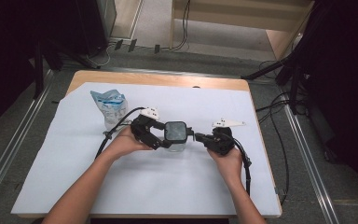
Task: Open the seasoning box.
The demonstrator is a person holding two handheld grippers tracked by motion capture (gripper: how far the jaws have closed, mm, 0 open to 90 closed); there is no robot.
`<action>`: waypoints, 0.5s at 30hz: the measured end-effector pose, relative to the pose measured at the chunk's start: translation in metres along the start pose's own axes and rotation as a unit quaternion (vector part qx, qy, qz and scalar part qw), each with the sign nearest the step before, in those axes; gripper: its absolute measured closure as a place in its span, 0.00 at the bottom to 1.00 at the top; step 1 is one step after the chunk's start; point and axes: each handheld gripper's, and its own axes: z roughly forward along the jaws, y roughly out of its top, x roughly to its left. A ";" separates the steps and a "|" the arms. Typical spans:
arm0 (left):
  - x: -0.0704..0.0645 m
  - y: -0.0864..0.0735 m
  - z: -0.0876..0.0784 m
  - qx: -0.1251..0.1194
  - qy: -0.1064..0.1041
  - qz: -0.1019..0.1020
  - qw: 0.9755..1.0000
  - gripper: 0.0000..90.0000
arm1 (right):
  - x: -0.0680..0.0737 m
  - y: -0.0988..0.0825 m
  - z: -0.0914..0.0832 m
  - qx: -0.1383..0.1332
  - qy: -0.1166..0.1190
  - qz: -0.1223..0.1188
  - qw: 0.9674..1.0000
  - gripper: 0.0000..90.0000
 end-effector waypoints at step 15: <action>0.000 -0.002 0.007 0.006 0.003 0.001 1.000 0.16 | 0.001 0.000 0.003 0.002 -0.009 -0.004 1.000 1.00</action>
